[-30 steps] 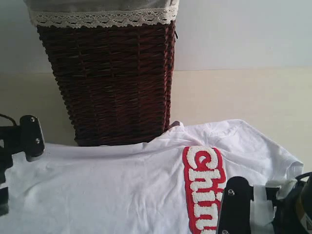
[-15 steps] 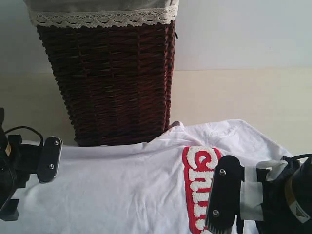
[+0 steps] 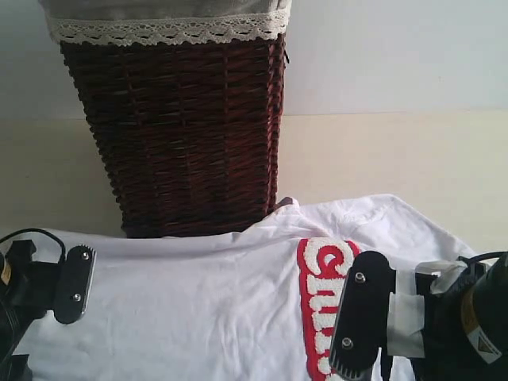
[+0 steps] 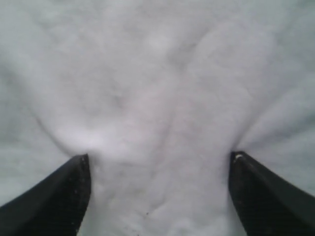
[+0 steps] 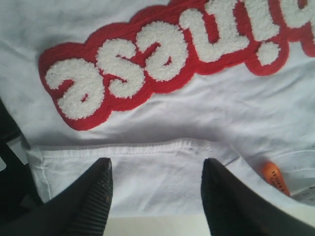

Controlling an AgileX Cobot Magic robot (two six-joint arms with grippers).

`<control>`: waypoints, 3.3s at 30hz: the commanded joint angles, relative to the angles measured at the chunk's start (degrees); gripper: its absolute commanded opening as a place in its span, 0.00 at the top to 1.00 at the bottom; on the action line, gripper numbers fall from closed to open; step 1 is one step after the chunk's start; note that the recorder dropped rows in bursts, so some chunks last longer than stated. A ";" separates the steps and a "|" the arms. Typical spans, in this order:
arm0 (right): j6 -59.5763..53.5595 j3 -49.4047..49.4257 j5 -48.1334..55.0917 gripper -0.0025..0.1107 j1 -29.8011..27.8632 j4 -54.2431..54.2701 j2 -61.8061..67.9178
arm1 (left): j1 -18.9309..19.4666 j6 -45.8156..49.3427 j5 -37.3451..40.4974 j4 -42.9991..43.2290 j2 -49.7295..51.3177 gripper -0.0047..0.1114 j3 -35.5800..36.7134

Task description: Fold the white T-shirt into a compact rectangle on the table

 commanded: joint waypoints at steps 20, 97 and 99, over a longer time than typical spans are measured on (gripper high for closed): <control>3.34 0.13 -2.63 0.64 -2.33 -13.90 0.85 | 2.74 0.38 -3.44 1.02 3.78 0.95 0.69; -11.91 -28.56 12.11 0.98 -21.47 -15.88 2.02 | 5.91 -35.57 2.80 18.89 -48.86 0.96 0.69; -11.64 -29.13 12.25 0.98 -21.47 -15.52 0.39 | 5.79 -35.57 2.67 18.89 -52.09 0.96 0.69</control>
